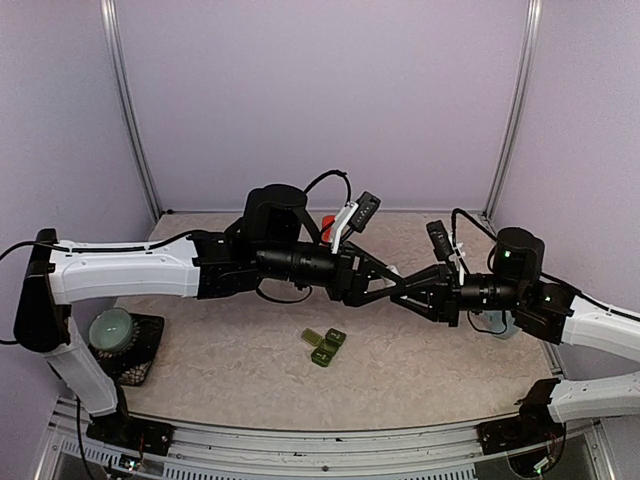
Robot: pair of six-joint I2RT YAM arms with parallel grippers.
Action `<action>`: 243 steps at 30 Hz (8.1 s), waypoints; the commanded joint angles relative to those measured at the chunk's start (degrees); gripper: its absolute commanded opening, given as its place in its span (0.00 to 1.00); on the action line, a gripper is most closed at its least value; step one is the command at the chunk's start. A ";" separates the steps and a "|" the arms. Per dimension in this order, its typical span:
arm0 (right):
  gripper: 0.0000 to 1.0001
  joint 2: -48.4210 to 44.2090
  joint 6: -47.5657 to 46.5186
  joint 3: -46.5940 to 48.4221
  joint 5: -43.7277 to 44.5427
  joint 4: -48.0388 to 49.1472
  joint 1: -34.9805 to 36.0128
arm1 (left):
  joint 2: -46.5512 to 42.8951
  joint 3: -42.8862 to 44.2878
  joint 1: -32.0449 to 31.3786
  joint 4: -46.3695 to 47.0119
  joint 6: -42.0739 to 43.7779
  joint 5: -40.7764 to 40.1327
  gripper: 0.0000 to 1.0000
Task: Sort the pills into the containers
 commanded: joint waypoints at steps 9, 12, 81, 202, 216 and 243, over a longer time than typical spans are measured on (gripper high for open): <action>0.14 2.09 2.00 -0.89 1.10 5.73 1.13 | 0.75 2.35 -1.91 5.63 -0.56 3.87 0.76; 0.14 1.69 2.03 -0.97 3.84 4.17 1.09 | -0.31 1.23 -2.11 5.55 -0.08 2.44 0.76; 0.14 -3.23 -3.76 -2.06 -5.75 0.07 -3.17 | 3.40 6.49 0.65 -5.46 5.69 0.38 0.44; 0.13 32.79 -15.26 3.68 12.80 0.57 8.86 | -6.79 -22.62 13.35 -5.33 -5.47 -36.69 0.90; 0.15 38.24 -17.13 12.58 19.55 -11.27 12.19 | -12.93 -28.96 13.44 -5.52 -6.45 -38.47 0.99; 0.17 47.75 -20.77 28.98 26.30 -31.50 13.59 | -18.80 -34.21 13.44 -6.13 -7.58 -40.30 0.99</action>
